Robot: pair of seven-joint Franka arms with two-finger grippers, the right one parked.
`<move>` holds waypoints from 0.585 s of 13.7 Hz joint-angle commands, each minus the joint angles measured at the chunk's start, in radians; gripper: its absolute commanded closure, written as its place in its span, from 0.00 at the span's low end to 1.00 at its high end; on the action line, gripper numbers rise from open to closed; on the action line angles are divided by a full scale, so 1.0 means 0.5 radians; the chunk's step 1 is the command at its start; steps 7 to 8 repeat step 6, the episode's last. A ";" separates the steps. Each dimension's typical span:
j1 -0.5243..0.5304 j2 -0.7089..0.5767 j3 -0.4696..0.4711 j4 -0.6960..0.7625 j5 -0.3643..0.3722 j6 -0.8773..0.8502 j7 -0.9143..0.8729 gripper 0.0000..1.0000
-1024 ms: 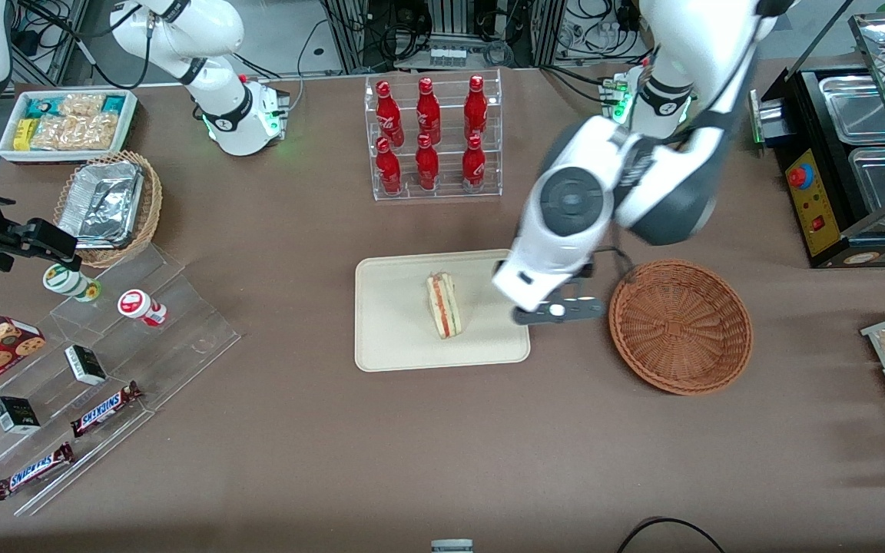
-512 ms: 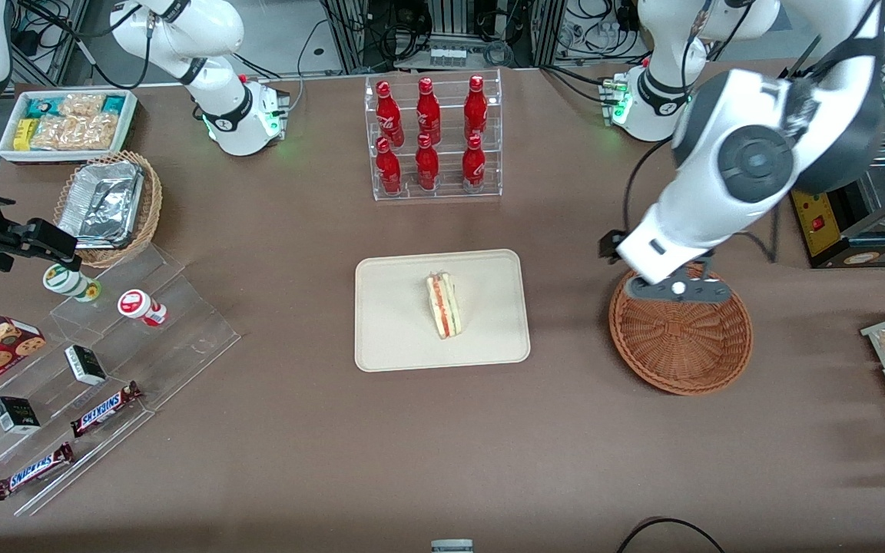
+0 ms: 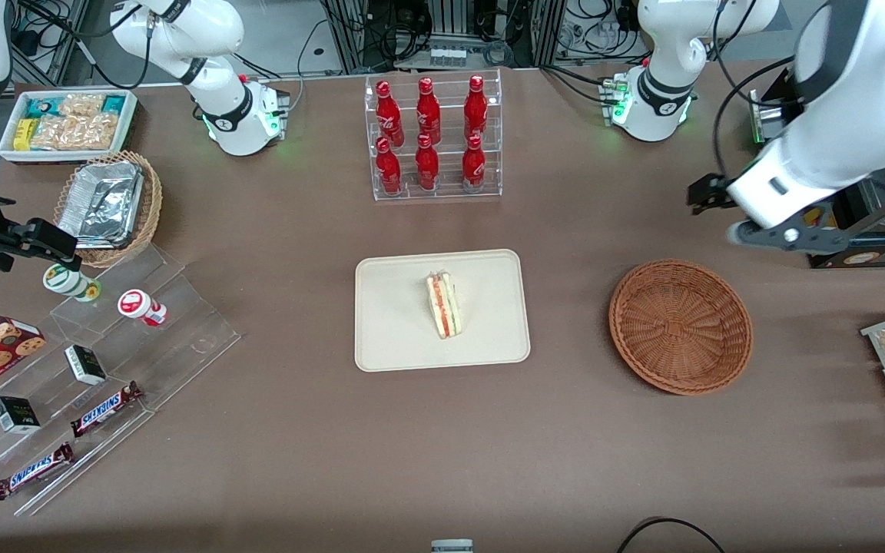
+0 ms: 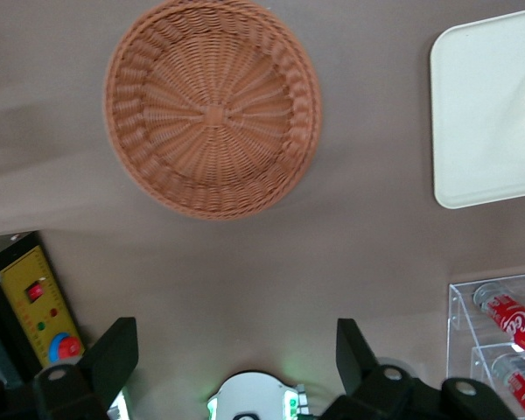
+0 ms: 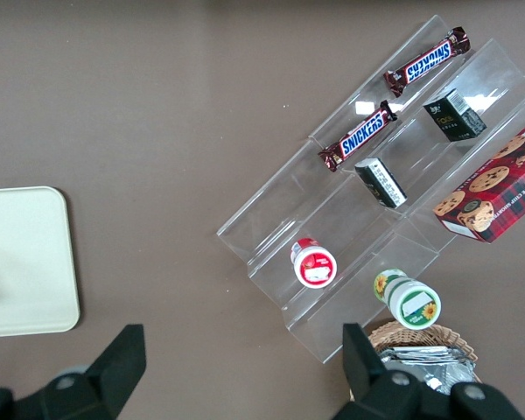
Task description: Place sandwich from basket to tray
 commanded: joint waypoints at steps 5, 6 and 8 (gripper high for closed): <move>0.076 -0.108 0.036 0.162 -0.030 -0.255 0.079 0.00; 0.076 -0.108 0.036 0.166 -0.024 -0.258 0.079 0.00; 0.076 -0.108 0.036 0.166 -0.024 -0.258 0.079 0.00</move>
